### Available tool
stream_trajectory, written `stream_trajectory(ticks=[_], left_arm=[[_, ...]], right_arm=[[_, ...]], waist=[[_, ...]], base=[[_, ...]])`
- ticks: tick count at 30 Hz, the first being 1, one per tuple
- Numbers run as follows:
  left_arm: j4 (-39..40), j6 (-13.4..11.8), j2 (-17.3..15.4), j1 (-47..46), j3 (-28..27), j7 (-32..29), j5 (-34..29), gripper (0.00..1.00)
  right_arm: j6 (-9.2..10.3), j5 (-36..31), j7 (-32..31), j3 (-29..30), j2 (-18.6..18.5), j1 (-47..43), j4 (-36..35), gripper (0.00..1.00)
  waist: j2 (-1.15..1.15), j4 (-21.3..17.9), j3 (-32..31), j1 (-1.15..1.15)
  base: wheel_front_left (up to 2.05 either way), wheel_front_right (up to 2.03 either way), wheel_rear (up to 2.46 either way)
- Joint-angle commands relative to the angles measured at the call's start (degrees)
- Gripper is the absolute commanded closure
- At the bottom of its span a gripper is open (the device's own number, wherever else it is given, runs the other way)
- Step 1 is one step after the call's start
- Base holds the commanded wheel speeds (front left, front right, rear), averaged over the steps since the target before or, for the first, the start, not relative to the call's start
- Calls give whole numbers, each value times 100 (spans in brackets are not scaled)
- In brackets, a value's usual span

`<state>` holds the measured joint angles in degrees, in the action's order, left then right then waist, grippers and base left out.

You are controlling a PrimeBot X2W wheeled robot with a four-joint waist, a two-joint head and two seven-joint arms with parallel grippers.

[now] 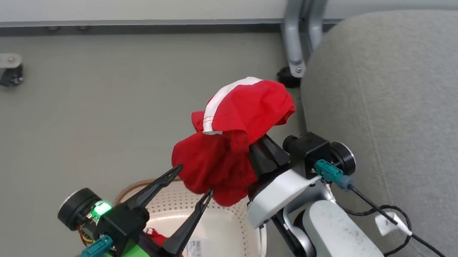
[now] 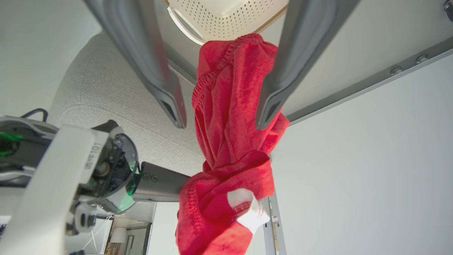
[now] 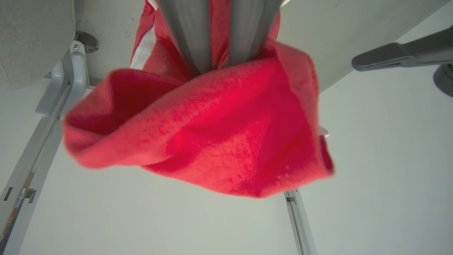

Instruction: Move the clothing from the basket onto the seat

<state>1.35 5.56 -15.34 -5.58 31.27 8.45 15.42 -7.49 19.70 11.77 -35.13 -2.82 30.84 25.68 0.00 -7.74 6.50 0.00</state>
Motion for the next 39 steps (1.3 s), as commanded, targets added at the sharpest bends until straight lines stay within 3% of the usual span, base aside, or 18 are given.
stream_trajectory(ticks=[1, 3, 5, 9, 17, 26, 39], left_arm=[[12, 19, -82, -125, 1, -39, -61, 0], [39, 30, -109, -190, 38, -78, -55, 0], [122, 42, -187, -293, 99, -182, -86, 0], [225, 41, -319, -377, 96, -294, -110, 0], [461, 67, -500, -527, 139, -485, -132, 0], [677, 58, -544, -730, 191, -564, -150, 0], [858, 95, -509, -1363, 288, -478, -338, 0]], right_arm=[[0, -48, 65, 70, -16, 49, 14, 100], [0, -65, 108, 153, -11, 45, 18, 100], [0, -62, 173, 312, -9, -2, -7, 100], [0, -29, 237, 470, -8, -31, -65, 100], [0, 16, 325, 984, -9, -43, -26, 100], [0, -210, 346, 1950, -48, 484, 225, 100], [0, -460, 345, 3473, -826, 1949, 566, 100]], waist=[[0, -627, 285, 0], [0, -877, 364, 0], [0, -1389, 545, 0], [0, -1878, 738, 0], [0, -2391, 1021, 0], [0, -2261, 1340, 0], [0, -1397, 2194, 0]], base=[[0, 0, 0], [0, 0, 0], [0, 0, 0], [0, 0, 0], [0, 0, 0], [0, 0, 0], [0, 0, 0]])
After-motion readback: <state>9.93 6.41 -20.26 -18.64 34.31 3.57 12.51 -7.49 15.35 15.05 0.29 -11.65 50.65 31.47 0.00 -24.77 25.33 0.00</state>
